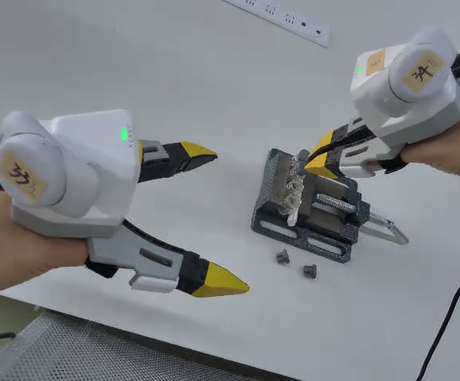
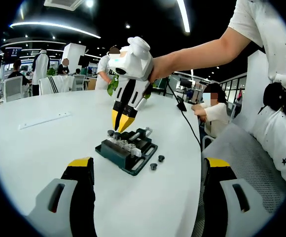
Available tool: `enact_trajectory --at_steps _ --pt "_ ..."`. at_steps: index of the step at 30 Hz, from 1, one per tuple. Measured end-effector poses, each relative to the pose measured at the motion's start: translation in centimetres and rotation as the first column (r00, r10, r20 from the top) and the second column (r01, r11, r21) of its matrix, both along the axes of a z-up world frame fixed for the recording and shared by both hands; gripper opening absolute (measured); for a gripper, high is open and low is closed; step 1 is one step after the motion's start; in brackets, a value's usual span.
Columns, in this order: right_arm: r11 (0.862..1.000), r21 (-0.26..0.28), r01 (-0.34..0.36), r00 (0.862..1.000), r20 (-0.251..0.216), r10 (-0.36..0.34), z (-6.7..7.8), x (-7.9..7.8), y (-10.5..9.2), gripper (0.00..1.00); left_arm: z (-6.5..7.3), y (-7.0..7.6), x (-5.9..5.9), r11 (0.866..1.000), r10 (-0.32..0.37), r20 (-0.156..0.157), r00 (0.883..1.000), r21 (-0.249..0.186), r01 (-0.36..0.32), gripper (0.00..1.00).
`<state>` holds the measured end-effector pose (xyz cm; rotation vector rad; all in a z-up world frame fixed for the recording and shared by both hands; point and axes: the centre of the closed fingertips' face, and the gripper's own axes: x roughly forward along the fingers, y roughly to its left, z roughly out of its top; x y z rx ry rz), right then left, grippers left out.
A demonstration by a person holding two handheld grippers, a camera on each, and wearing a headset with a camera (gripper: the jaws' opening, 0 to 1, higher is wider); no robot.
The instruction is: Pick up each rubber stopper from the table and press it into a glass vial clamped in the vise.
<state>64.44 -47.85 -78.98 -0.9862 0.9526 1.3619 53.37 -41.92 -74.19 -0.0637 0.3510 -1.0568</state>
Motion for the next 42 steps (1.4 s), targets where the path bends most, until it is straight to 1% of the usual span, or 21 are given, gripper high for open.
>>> enact_trajectory --at_steps 8,11,12,16,24,27,29,31,32,34,38,42 --pt "1.000 -0.007 -0.003 1.000 -0.005 0.003 -0.55 0.00 0.00 0.00 -0.02 0.02 0.00 1.000 0.001 -0.005 1.000 -0.004 -0.001 0.90" --pt "1.000 -0.010 -0.001 1.000 -0.015 0.001 -0.55 -0.15 -0.06 0.00 0.01 -0.02 -0.05 1.000 0.001 -0.006 1.000 -0.005 -0.001 0.90" --pt "1.000 -0.010 -0.007 1.000 -0.009 0.007 -0.54 -0.07 -0.08 0.01 0.02 0.01 -0.04 1.000 0.003 -0.007 1.000 -0.006 -0.003 0.90" --pt "1.000 -0.009 -0.007 1.000 -0.017 0.007 -0.57 -0.09 -0.05 0.01 0.01 0.06 -0.04 1.000 0.003 -0.007 1.000 -0.007 -0.003 0.90" --pt "0.999 -0.031 -0.018 0.999 -0.039 0.017 -0.62 -0.03 0.13 0.01 0.02 -0.01 0.03 1.000 -0.002 -0.007 1.000 -0.010 0.002 0.90" --pt "0.998 -0.050 -0.046 0.999 -0.029 0.045 -0.62 -0.23 0.17 0.01 0.00 0.02 0.13 1.000 -0.001 -0.006 1.000 -0.008 0.001 0.89" --pt "0.998 -0.056 -0.038 0.999 -0.039 0.036 -0.68 0.16 0.10 0.01 0.01 0.02 0.16 1.000 -0.001 -0.007 1.000 -0.010 0.001 0.89" --pt "0.998 -0.061 -0.031 0.998 -0.053 0.028 -0.71 0.08 0.05 0.01 0.02 -0.01 0.17 1.000 -0.002 -0.006 1.000 -0.011 0.002 0.89" --pt "0.998 -0.066 -0.016 0.998 -0.063 0.012 -0.72 0.06 0.03 0.01 0.01 -0.03 0.18 1.000 -0.003 -0.006 1.000 -0.011 0.003 0.89" --pt "0.996 -0.074 -0.041 0.997 -0.060 0.037 -0.75 -0.02 0.01 0.01 0.01 -0.05 0.20 1.000 -0.002 -0.007 1.000 -0.013 0.002 0.89" --pt "0.995 -0.090 -0.049 0.997 -0.063 0.044 -0.84 0.06 0.04 0.01 -0.07 0.00 0.29 1.000 -0.001 -0.007 1.000 -0.014 0.001 0.89" --pt "0.994 -0.093 -0.054 0.997 -0.065 0.048 -0.89 -0.04 -0.08 0.01 -0.03 0.03 0.42 1.000 0.001 -0.006 1.000 -0.016 -0.001 0.89"
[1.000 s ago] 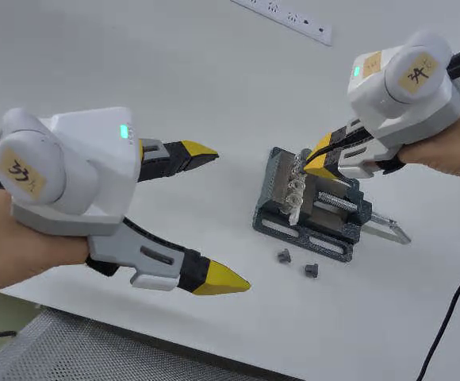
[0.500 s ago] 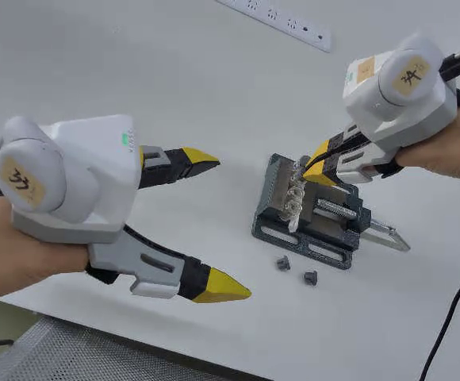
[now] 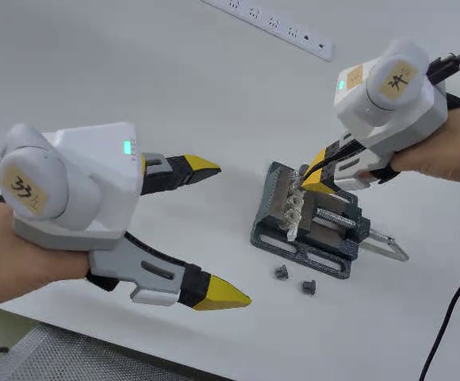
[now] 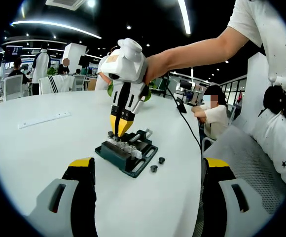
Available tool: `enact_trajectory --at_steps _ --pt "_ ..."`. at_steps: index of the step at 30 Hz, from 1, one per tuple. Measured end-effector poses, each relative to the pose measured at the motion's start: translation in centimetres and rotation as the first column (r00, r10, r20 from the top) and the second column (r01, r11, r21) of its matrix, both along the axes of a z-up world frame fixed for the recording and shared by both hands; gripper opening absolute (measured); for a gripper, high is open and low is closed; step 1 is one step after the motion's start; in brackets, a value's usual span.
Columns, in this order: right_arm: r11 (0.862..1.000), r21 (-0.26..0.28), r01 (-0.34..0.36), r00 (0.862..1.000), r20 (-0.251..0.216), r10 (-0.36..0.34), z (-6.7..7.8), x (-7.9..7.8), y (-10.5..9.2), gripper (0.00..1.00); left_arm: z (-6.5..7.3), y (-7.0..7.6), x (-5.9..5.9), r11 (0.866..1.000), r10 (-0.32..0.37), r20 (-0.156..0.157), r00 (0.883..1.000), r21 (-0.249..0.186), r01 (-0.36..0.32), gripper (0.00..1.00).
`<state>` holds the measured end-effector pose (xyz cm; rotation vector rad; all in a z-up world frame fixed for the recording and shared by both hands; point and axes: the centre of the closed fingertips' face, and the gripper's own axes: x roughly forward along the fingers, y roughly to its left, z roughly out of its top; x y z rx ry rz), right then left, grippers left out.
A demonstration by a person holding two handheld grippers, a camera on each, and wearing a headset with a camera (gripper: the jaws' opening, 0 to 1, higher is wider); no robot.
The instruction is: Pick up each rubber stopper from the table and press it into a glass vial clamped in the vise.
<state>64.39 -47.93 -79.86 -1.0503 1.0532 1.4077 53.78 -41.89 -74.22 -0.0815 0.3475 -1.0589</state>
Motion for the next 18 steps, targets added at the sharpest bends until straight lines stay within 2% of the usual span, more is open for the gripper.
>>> enact_trajectory --at_steps 11,14,18 --pt "1.000 -0.032 0.000 1.000 -0.004 0.000 -0.16 0.04 0.07 0.00 0.08 0.01 0.20 1.000 0.004 0.003 1.000 -0.003 -0.004 0.89" --pt "0.999 -0.046 -0.022 1.000 0.007 0.022 -0.19 -0.11 0.02 0.00 0.03 0.05 0.21 1.000 0.005 0.002 1.000 -0.002 -0.005 0.88" --pt "0.999 -0.034 -0.012 1.000 0.002 0.012 -0.21 -0.02 -0.16 0.00 0.02 0.11 0.24 1.000 0.008 -0.001 1.000 -0.003 -0.008 0.88"
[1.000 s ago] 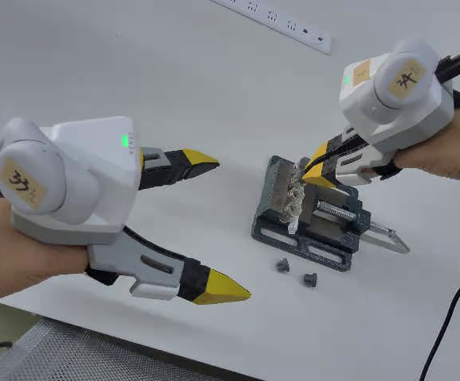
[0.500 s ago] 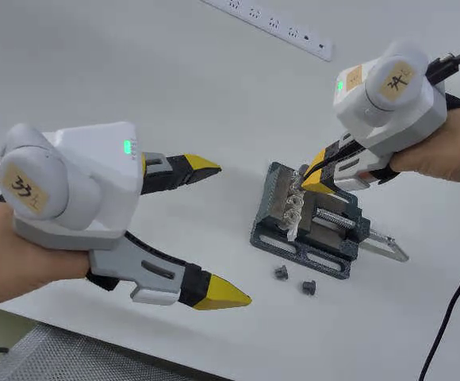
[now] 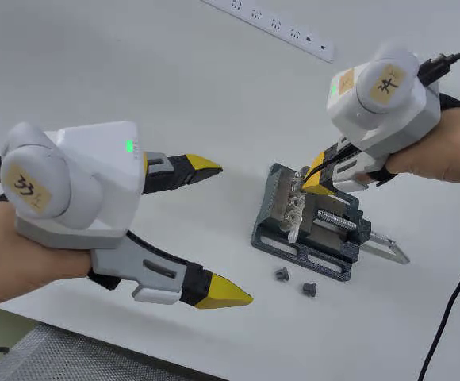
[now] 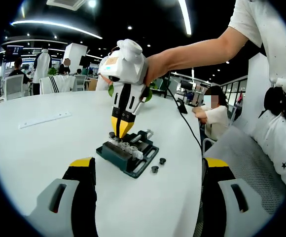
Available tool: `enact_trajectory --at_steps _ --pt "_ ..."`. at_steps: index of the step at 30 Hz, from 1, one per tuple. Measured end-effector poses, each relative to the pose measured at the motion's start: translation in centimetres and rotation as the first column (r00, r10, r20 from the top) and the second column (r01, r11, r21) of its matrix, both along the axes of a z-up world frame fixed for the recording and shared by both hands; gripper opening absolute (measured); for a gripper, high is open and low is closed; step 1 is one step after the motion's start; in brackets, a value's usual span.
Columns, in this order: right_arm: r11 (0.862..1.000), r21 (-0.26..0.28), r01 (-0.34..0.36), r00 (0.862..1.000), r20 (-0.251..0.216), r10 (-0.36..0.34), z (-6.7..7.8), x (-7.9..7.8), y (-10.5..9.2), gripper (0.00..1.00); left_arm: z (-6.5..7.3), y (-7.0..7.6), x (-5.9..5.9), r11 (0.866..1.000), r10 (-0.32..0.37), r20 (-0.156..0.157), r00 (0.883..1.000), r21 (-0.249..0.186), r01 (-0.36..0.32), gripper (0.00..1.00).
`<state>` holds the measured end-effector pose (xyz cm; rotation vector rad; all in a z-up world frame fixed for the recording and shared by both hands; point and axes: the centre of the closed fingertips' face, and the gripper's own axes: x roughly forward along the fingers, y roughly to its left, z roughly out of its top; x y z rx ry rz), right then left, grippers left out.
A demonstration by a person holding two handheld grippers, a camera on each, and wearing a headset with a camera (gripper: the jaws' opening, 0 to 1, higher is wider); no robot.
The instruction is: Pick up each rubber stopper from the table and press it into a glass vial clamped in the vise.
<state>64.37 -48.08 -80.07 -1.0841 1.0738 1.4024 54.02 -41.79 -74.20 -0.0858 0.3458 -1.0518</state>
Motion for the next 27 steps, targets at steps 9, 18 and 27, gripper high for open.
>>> enact_trajectory --at_steps 9,18,27 --pt "1.000 -0.021 -0.005 1.000 -0.010 0.004 -0.07 0.00 -0.08 0.00 0.05 -0.08 0.10 1.000 -0.001 0.001 1.000 0.001 0.001 0.88" --pt "0.998 -0.053 -0.025 1.000 -0.002 0.025 -0.27 -0.08 0.00 0.00 0.10 -0.43 0.21 1.000 -0.001 0.001 1.000 0.000 0.001 0.88" --pt "0.999 -0.046 -0.018 1.000 0.000 0.018 -0.47 0.15 0.01 0.00 0.69 -0.80 0.41 1.000 -0.004 0.011 1.000 0.006 0.004 0.88"
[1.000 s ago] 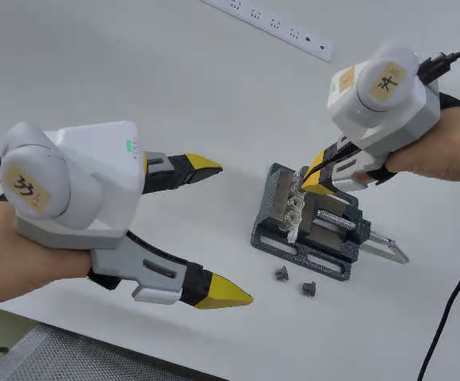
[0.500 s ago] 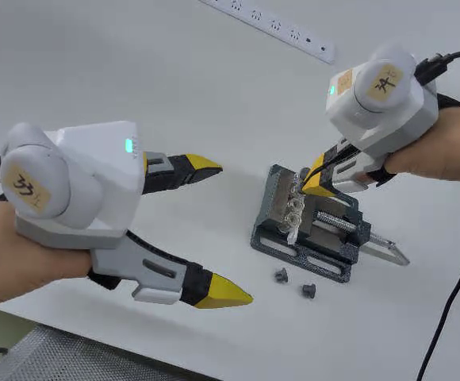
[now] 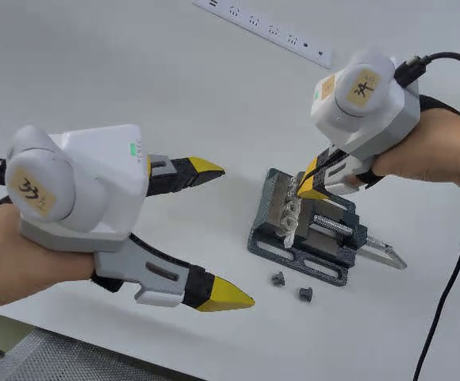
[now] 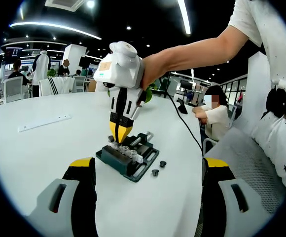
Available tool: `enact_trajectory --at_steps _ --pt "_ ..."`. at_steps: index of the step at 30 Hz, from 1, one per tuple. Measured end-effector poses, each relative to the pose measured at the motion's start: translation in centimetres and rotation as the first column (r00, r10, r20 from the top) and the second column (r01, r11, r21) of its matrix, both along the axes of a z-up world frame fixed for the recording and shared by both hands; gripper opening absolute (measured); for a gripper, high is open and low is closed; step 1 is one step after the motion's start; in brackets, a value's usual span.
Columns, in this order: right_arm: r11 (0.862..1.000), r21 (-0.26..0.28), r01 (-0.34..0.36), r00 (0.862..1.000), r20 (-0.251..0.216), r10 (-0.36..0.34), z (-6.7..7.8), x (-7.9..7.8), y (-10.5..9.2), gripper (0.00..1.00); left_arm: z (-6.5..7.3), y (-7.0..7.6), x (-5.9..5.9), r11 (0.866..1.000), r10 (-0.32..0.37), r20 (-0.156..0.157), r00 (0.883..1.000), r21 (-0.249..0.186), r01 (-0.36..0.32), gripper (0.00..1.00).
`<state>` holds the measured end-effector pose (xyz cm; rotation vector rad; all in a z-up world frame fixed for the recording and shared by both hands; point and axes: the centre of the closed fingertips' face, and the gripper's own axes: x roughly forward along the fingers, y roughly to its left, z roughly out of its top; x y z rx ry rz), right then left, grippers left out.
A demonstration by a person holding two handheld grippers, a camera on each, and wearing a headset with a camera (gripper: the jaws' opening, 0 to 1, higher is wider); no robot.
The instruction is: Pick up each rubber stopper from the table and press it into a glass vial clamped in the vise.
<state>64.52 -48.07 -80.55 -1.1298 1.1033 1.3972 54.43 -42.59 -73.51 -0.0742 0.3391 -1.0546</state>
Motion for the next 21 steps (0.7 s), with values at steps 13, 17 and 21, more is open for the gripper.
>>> enact_trajectory --at_steps 13,17,21 --pt "0.997 0.048 0.062 0.998 -0.004 -0.062 0.4 0.2 0.1 0.01 1.1 -0.9 -1.0 0.999 -0.032 0.008 0.999 0.036 0.032 0.88" --pt "0.993 0.072 0.091 0.996 -0.007 -0.091 0.5 0.1 0.1 0.01 1.5 -1.1 -1.1 0.999 -0.029 0.011 1.000 0.036 0.028 0.87" --pt "0.990 0.096 0.101 0.995 0.002 -0.102 0.4 0.1 0.0 0.01 1.6 -1.4 -1.2 0.999 -0.031 0.011 0.999 0.039 0.030 0.87"
